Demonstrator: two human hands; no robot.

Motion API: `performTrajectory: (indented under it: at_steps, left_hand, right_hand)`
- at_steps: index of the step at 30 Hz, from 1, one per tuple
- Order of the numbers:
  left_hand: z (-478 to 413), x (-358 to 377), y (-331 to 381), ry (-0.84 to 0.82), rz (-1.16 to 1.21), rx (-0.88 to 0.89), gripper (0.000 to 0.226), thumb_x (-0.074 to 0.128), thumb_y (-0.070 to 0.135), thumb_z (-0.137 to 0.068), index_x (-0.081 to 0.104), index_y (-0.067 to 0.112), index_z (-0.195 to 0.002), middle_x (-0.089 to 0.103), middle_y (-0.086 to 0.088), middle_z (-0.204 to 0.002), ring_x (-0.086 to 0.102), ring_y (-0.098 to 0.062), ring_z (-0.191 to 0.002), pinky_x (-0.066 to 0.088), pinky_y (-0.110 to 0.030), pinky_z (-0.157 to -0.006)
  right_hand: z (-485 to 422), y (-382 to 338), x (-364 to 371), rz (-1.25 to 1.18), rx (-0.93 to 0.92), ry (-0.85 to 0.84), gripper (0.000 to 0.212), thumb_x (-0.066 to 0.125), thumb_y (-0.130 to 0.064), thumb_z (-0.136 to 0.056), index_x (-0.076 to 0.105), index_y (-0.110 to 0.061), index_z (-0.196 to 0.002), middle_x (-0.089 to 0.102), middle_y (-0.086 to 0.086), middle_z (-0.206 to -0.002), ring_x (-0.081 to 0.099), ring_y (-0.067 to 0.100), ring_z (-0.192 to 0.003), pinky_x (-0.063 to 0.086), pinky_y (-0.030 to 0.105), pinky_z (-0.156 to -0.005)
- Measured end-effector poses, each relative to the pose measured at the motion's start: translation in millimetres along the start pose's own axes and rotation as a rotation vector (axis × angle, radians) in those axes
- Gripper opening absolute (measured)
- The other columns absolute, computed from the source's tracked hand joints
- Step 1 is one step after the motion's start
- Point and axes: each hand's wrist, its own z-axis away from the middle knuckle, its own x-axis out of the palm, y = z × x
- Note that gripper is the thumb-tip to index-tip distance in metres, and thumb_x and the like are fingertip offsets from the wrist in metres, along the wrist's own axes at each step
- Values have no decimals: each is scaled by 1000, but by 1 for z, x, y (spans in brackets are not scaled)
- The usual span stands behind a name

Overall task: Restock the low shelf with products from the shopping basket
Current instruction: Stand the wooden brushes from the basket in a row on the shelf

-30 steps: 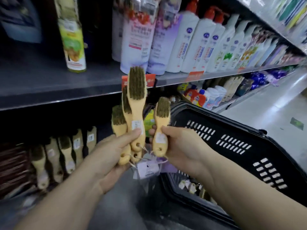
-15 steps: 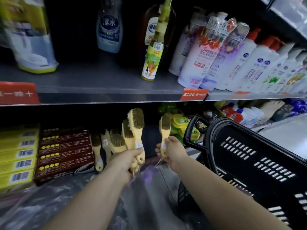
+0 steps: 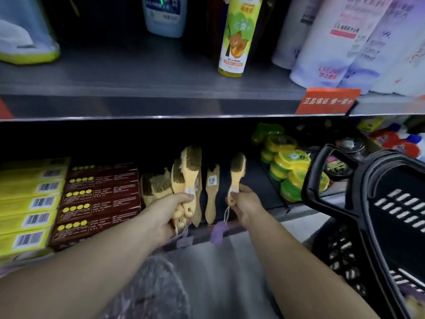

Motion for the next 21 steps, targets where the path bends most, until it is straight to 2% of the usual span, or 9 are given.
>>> performTrajectory:
  at_steps: [2, 5, 8, 11, 13, 15, 18, 19, 21]
  left_hand:
    - [-13, 2, -4, 10, 28, 1, 6, 63, 6, -84, 60, 5, -79, 59, -10, -63, 51, -19, -55, 41, -26, -55]
    - [-25, 4, -14, -13, 51, -1, 8, 63, 6, -85, 64, 1, -90, 66, -11, -67, 59, -18, -52, 51, -26, -51]
    - [-33, 4, -27, -26, 9, 1, 32, 68, 8, -81, 61, -3, -110, 65, -22, -95, 61, -27, -76, 53, -38, -74]
    - [-38, 8, -31, -24, -30, 31, 36, 72, 12, -77, 62, 1, -111, 68, -17, -89, 62, -24, -71, 51, -33, -64]
    - [-42, 15, -30, -5, -11, 73, 37, 72, 12, -77, 62, 4, -112, 69, -12, -81, 62, -21, -66, 50, -30, -57]
    - [-48, 23, -28, 32, 14, 123, 38, 73, 9, -77, 60, 8, -113, 70, -9, -82, 64, -20, -65, 51, -30, -52]
    - [-55, 31, -30, 70, -8, 214, 41, 75, 3, -74, 59, 12, -110, 70, -8, -88, 66, -22, -76, 57, -35, -69]
    - [-57, 33, -31, 63, -41, 245, 40, 75, 3, -74, 59, 12, -110, 71, -7, -87, 66, -22, -76, 56, -33, -67]
    - [-57, 35, -34, 41, -103, 285, 40, 74, 3, -75, 59, 13, -111, 71, -9, -89, 65, -20, -73, 52, -26, -56]
  right_hand:
    - [-17, 6, 1, 298, -80, -12, 19, 47, -1, -92, 57, 1, -109, 63, 12, -93, 58, 25, -87, 47, 37, -84]
    - [-27, 13, 1, 696, -153, -65, 26, 48, -8, -92, 57, -1, -115, 63, 15, -110, 59, 29, -102, 45, 32, -82]
    - [-29, 14, -2, 843, -231, -90, 26, 45, -7, -92, 57, -3, -115, 62, 16, -113, 56, 30, -107, 46, 31, -84]
    - [-28, 13, -5, 975, -249, -61, 28, 45, -13, -93, 56, -2, -116, 55, 19, -118, 50, 34, -113, 45, 38, -92]
    - [-21, 11, -7, 980, -331, 62, 28, 48, -16, -93, 56, -5, -118, 47, 19, -121, 48, 37, -111, 41, 35, -92]
    - [-11, 7, -6, 808, -486, 134, 28, 47, -22, -95, 61, -9, -116, 50, 17, -118, 49, 34, -110, 40, 35, -93]
    - [11, 1, -2, 375, -378, -214, 27, 46, -38, -95, 70, -25, -94, 68, -3, -93, 62, 15, -93, 48, 29, -82]
    - [17, 2, 0, 353, -339, -324, 23, 50, -39, -93, 70, -29, -88, 69, -10, -82, 64, 10, -84, 50, 27, -77]
    - [24, 5, 0, 366, -336, -391, 11, 59, -31, -90, 68, -26, -89, 67, -10, -75, 64, 10, -76, 53, 33, -80]
